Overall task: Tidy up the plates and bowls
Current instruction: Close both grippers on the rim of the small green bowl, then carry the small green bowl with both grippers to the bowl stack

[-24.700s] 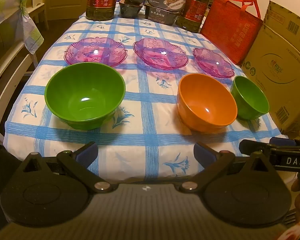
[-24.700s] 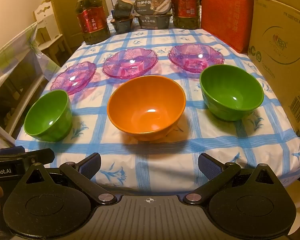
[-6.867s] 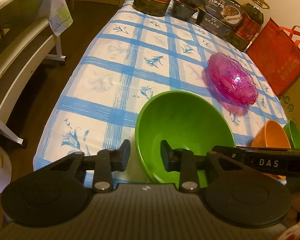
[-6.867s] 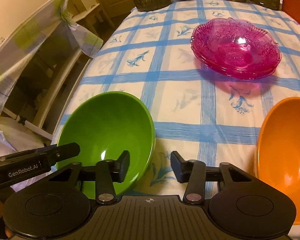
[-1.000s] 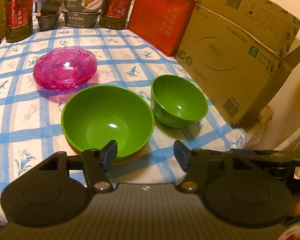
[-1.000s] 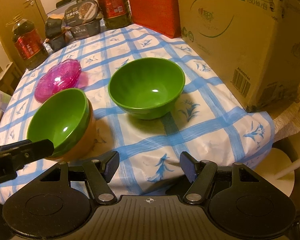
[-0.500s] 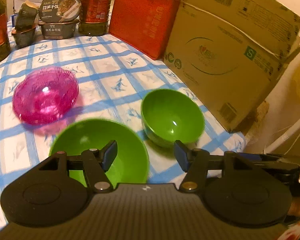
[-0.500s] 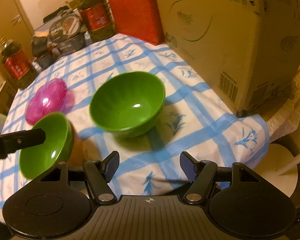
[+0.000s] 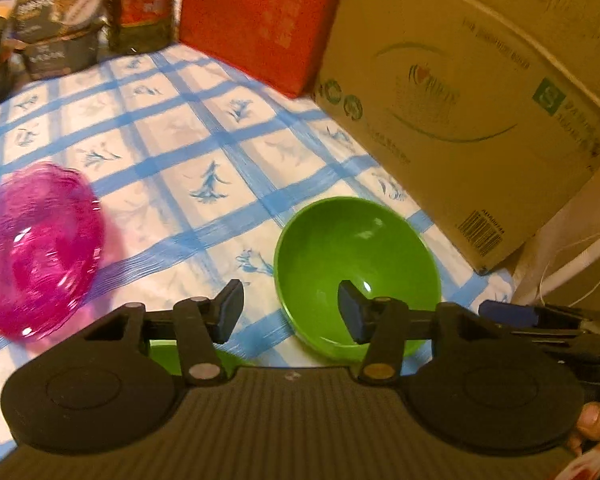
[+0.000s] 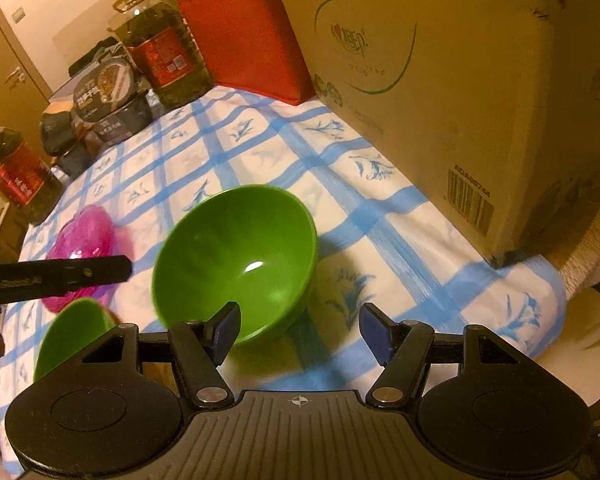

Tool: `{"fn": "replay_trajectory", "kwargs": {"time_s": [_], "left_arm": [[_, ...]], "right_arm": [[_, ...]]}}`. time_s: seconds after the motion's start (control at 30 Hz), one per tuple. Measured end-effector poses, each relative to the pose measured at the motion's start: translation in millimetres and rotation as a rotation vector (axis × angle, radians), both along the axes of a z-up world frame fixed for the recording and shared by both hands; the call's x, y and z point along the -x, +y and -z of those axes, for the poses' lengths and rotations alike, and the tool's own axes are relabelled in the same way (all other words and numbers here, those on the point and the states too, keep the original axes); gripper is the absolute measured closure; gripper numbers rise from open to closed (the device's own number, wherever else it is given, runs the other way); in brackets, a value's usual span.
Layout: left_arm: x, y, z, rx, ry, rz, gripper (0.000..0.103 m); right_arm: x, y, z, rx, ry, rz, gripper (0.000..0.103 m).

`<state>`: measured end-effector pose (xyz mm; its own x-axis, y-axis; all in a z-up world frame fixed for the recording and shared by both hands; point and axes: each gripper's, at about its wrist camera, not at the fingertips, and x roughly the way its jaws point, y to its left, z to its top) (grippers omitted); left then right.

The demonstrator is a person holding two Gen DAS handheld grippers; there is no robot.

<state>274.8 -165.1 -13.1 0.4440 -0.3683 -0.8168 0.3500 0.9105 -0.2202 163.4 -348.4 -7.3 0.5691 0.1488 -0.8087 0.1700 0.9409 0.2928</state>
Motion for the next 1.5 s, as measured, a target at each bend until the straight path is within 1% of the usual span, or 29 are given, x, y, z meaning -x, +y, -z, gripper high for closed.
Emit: {"fn": "replay_trajectory", "kwargs": {"time_s": [0.03,0.17,0.23,0.3,0.37,0.43,0.47,0.5,0.53,0.6,0.7,0.8,0.93,1.13,1.3,1.43,1.5], "left_arm": [[-4.2,-2.6,4.2,-0.007,0.008,0.004,0.059],[-19.6,-13.5,19.0,-0.028,0.039,0.026,0.064],[-25.7,-19.0,25.6,-0.044,0.049,0.037,0.068],[-31.0,-23.0,32.4,-0.058,0.062,0.046,0.069],[-34.1,-25.5,39.1,-0.071,0.071,0.050,0.073],[-35.1,-26.3,42.9,-0.077,0.076,0.049,0.082],[-35.0,-26.8,44.2,-0.083,0.074,0.050,0.084],[-34.6,-27.4,45.4,-0.091,0.072,0.053,0.089],[-34.1,-27.6,45.4,-0.095,0.069,0.052,0.092],[-34.3,-27.0,45.0,-0.096,0.068,0.048,0.094],[-33.5,-27.5,43.6,-0.100,0.067,0.046,0.095],[-29.6,-27.9,39.7,-0.104,0.065,0.041,0.095],[-20.9,-26.1,25.6,-0.089,0.051,0.039,0.095],[-7.1,-16.5,-12.0,-0.059,0.020,0.013,0.095],[11.3,-1.9,-51.2,-0.048,-0.040,-0.016,0.095],[28.8,18.5,-75.4,-0.041,-0.076,-0.054,0.095],[39.2,32.4,-83.5,-0.037,-0.087,-0.079,0.095]], "right_arm": [[-4.3,-1.2,2.6,-0.002,0.003,0.001,0.037],[-18.4,-5.4,13.2,-0.010,0.015,-0.002,0.039],[-25.5,-7.9,19.4,-0.016,0.029,-0.002,0.048],[-31.2,-10.0,24.8,-0.017,0.039,-0.002,0.053],[-35.9,-11.5,29.1,-0.017,0.046,-0.005,0.058],[-38.9,-12.3,32.2,-0.017,0.052,-0.009,0.067],[-39.6,-12.3,33.1,-0.017,0.054,-0.011,0.068],[-40.1,-12.4,33.8,-0.020,0.055,-0.015,0.074],[-40.6,-12.3,33.9,-0.026,0.055,-0.019,0.080],[-40.4,-10.6,33.0,-0.032,0.053,-0.031,0.087],[-39.5,-7.4,31.7,-0.015,0.053,-0.035,0.088],[-37.0,-7.2,28.6,-0.020,0.055,-0.034,0.089],[-29.0,-6.3,14.9,-0.009,0.040,-0.043,0.089],[-17.6,-1.9,-19.8,-0.027,-0.011,-0.055,0.089],[-8.0,14.3,-54.7,-0.022,-0.068,-0.086,0.089],[0.1,34.6,-77.8,-0.014,-0.106,-0.136,0.089],[3.7,45.9,-84.0,-0.017,-0.116,-0.168,0.089]]}}
